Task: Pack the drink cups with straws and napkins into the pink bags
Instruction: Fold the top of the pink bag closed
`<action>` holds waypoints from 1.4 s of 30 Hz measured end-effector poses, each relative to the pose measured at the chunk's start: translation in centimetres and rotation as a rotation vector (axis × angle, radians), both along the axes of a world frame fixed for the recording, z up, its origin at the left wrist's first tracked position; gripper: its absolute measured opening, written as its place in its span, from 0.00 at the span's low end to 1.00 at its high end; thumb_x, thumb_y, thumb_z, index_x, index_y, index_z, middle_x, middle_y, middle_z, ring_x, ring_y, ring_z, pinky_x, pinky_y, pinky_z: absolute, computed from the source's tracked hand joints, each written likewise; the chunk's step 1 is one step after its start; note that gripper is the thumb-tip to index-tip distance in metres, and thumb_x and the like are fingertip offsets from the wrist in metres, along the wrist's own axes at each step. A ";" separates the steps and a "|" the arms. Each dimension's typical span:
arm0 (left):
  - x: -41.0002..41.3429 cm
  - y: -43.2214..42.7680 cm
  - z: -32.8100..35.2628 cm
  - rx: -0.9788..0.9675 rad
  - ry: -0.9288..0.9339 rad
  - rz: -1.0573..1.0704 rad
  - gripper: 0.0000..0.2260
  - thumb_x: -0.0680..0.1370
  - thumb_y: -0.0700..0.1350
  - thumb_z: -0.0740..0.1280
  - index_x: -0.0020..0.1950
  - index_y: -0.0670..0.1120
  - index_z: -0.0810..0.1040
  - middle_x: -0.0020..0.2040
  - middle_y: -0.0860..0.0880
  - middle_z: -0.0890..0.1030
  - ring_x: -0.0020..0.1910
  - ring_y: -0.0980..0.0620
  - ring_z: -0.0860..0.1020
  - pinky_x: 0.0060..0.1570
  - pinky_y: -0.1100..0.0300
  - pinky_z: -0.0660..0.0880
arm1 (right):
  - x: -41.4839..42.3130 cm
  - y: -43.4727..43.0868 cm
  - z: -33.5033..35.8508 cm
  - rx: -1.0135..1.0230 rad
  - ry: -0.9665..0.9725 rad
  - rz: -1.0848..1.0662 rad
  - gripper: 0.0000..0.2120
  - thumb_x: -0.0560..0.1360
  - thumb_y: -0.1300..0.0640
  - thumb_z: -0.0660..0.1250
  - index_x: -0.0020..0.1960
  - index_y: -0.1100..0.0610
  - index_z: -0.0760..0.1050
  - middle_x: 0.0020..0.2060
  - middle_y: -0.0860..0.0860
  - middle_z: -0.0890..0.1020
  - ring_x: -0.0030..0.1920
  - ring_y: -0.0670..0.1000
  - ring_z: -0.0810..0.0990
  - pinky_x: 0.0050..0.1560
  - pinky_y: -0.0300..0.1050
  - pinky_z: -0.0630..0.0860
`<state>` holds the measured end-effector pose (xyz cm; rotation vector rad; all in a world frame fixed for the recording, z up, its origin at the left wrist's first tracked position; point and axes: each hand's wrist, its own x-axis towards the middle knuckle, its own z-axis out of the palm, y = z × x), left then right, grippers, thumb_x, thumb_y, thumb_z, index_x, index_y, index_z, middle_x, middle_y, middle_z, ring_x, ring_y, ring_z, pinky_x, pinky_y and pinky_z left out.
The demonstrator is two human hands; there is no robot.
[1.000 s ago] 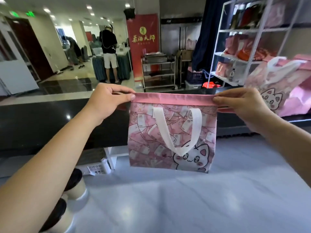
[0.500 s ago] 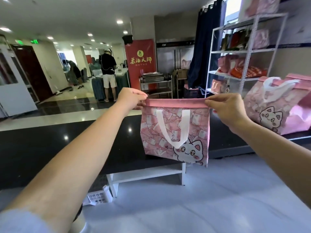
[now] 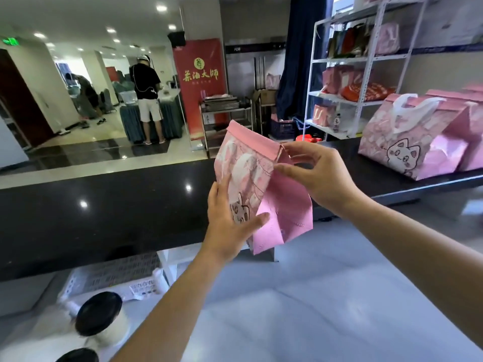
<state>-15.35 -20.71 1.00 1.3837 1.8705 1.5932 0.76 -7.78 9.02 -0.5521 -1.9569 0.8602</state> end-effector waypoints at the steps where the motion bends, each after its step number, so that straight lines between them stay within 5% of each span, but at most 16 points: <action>1: 0.1 -0.2 -0.9 0.013 -0.006 0.033 0.48 0.67 0.59 0.79 0.79 0.62 0.54 0.80 0.57 0.50 0.79 0.55 0.53 0.77 0.49 0.57 | 0.4 -0.2 -0.9 -0.006 -0.011 -0.022 0.19 0.71 0.53 0.78 0.60 0.50 0.81 0.51 0.42 0.85 0.51 0.44 0.84 0.52 0.40 0.80; 7: -0.4 -1.4 -3.2 0.083 -0.106 0.133 0.32 0.78 0.50 0.72 0.76 0.65 0.61 0.71 0.64 0.62 0.71 0.53 0.69 0.71 0.46 0.69 | 2.0 -0.1 -7.8 -0.160 -0.110 -0.276 0.19 0.77 0.53 0.71 0.67 0.47 0.76 0.55 0.42 0.82 0.52 0.45 0.82 0.51 0.43 0.79; 10: 0.0 -1.1 -3.1 0.070 -0.081 0.103 0.29 0.80 0.48 0.70 0.75 0.67 0.61 0.71 0.66 0.64 0.71 0.54 0.70 0.71 0.48 0.70 | 1.7 -0.3 -9.7 -0.191 -0.097 -0.306 0.12 0.80 0.53 0.66 0.62 0.46 0.80 0.46 0.41 0.85 0.47 0.44 0.84 0.40 0.39 0.79; 13: 0.8 0.3 -2.9 0.093 -0.075 0.077 0.28 0.81 0.47 0.67 0.76 0.65 0.62 0.73 0.63 0.69 0.70 0.54 0.72 0.71 0.48 0.70 | 1.4 -0.2 -10.2 -0.201 -0.064 -0.371 0.11 0.81 0.53 0.62 0.55 0.46 0.82 0.38 0.46 0.85 0.41 0.50 0.84 0.41 0.46 0.79; 22: 6.7 8.5 -3.2 0.061 -0.043 0.064 0.26 0.82 0.46 0.63 0.76 0.67 0.60 0.75 0.60 0.68 0.73 0.55 0.69 0.73 0.47 0.68 | 6.8 6.7 -9.5 -0.229 -0.103 -0.465 0.12 0.78 0.54 0.60 0.52 0.52 0.82 0.37 0.52 0.84 0.40 0.58 0.80 0.45 0.51 0.80; 25: 9.9 12.6 -3.2 0.060 -0.039 0.059 0.26 0.82 0.47 0.63 0.76 0.66 0.61 0.75 0.60 0.68 0.72 0.56 0.70 0.73 0.48 0.68 | 10.1 10.6 -8.9 -0.212 -0.158 -0.501 0.10 0.74 0.55 0.59 0.44 0.59 0.77 0.33 0.56 0.79 0.35 0.59 0.70 0.38 0.48 0.75; 33: 18.3 23.6 -2.9 0.045 -0.016 0.012 0.25 0.82 0.48 0.63 0.75 0.68 0.60 0.75 0.58 0.68 0.72 0.54 0.70 0.73 0.48 0.67 | 18.5 21.6 -8.2 -0.148 -0.183 -0.509 0.10 0.75 0.58 0.60 0.45 0.58 0.80 0.33 0.56 0.82 0.38 0.63 0.78 0.44 0.54 0.80; 38: 21.6 28.8 -3.2 0.025 -0.019 0.040 0.26 0.82 0.48 0.61 0.75 0.69 0.59 0.76 0.58 0.67 0.73 0.53 0.69 0.74 0.47 0.66 | 21.4 26.6 -8.8 -0.115 -0.149 -0.470 0.12 0.77 0.61 0.60 0.50 0.55 0.83 0.42 0.57 0.86 0.43 0.62 0.81 0.48 0.54 0.80; 42: 23.5 31.5 -3.2 0.025 -0.019 0.063 0.25 0.84 0.45 0.59 0.78 0.64 0.59 0.78 0.59 0.64 0.76 0.58 0.65 0.76 0.51 0.62 | 22.7 30.0 -9.2 -0.061 -0.213 -0.454 0.11 0.78 0.60 0.58 0.48 0.53 0.80 0.31 0.48 0.77 0.39 0.61 0.76 0.40 0.47 0.70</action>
